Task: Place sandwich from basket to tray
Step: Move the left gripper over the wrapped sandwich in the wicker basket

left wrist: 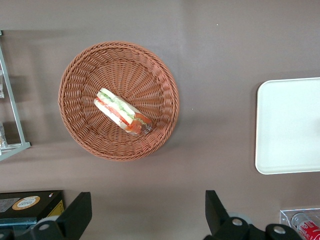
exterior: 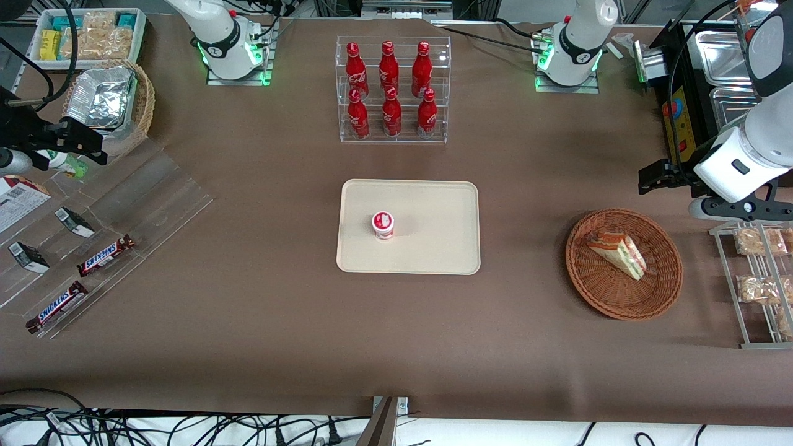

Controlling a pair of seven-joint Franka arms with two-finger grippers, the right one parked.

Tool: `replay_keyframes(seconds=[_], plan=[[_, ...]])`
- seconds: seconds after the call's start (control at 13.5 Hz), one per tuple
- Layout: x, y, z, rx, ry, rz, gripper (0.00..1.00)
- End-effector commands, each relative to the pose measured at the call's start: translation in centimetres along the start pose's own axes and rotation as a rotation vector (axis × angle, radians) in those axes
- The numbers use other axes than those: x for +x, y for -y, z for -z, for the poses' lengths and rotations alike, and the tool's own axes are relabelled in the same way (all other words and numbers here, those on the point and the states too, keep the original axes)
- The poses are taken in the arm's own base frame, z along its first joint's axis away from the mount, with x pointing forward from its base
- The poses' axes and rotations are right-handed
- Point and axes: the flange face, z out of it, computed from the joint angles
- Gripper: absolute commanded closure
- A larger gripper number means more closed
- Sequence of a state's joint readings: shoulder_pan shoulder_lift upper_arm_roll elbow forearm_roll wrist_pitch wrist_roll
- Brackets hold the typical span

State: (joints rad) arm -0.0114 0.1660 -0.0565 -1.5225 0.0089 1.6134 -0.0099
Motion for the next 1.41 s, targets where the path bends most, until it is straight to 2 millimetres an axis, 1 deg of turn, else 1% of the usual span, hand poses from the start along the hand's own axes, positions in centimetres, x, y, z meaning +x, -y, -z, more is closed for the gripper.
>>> replay_keyframes(seconds=[0.0,0.15,0.3,0.37,0.44,0.52,0.74,0.89,1.11,1.33], plan=[[0.4,-0.1,0.3,-0.021,-0.003,-0.026,0.00],[0.4,0.4,0.4,-0.014,-0.005,-0.011,0.00],[1.2,1.1,-1.2,-0.010,0.020,0.021,0.00],[1.3,2.3,-1.6,-0.010,0.025,0.078,0.00],[1.8,3.8,-2.4,-0.011,0.017,0.134,0.00],[2.1,4.7,-3.2,-0.012,0.010,0.177,0.00],[2.9,6.7,-6.5,-0.003,0.001,0.316,0.00],[3.0,7.0,-9.7,0.037,-0.023,0.413,0.00],[2.8,6.7,-14.0,0.027,-0.060,0.593,0.00],[2.4,5.9,-17.2,0.013,-0.089,0.683,0.00]])
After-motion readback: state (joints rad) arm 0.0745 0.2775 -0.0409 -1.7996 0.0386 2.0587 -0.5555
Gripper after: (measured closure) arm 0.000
